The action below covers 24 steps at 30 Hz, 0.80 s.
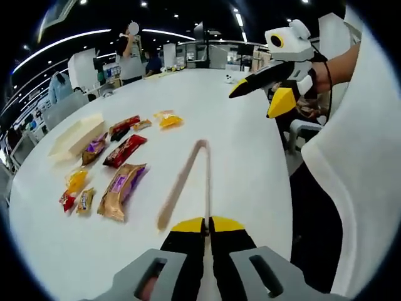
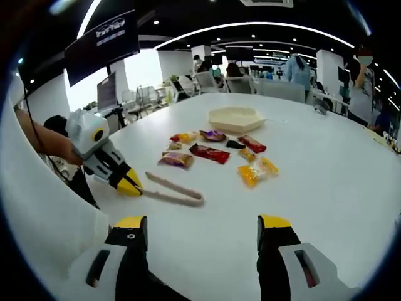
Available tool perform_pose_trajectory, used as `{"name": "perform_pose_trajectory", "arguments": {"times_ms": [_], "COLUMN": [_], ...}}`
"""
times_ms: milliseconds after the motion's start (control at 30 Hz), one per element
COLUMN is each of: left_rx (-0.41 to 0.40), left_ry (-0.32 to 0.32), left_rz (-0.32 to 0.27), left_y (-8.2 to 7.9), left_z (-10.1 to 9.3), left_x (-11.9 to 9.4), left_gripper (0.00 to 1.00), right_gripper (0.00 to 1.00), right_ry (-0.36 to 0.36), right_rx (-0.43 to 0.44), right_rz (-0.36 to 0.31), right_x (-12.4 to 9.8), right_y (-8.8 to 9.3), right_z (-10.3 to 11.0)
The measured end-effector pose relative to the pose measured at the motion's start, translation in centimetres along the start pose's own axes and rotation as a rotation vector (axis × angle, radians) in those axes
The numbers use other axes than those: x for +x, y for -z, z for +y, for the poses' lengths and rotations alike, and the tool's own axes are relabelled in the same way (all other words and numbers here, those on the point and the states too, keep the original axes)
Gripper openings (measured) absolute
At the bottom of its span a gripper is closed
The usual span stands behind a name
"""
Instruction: Place the target food into the container with the food tongs after gripping and lifting it, then release it inside without dropping or visibly crushing the food.
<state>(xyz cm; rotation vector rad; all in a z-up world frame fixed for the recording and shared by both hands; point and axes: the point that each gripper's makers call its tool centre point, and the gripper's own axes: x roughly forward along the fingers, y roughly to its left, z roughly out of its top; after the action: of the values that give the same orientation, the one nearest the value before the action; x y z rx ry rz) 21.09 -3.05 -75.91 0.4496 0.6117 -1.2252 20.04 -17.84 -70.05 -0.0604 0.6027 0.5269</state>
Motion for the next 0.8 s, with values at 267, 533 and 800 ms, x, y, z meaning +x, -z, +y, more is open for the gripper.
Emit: {"name": "perform_pose_trajectory", "arguments": {"times_ms": [267, 533, 800], "left_rx": [-0.026, -0.039, 0.069], "left_ry": [0.006, -0.003, -0.043], "left_rz": [0.001, 0.015, 0.109], "left_y": [0.0, 0.0, 0.0], "left_z": [0.1, 0.0, -0.2], "left_x": [0.0, 0.1, 0.2], "left_gripper": [0.00, 0.00, 0.00], "right_gripper": [0.72, 0.71, 0.71], "right_ry": [-0.016, -0.019, -0.019], "right_rx": [-0.014, -0.021, -0.021], "right_rz": [-0.012, -0.010, -0.005], "right_x": [0.8, 0.8, 0.8], "right_y": [-1.3, -1.4, -1.5], "right_z": [0.2, 0.3, 0.3]}}
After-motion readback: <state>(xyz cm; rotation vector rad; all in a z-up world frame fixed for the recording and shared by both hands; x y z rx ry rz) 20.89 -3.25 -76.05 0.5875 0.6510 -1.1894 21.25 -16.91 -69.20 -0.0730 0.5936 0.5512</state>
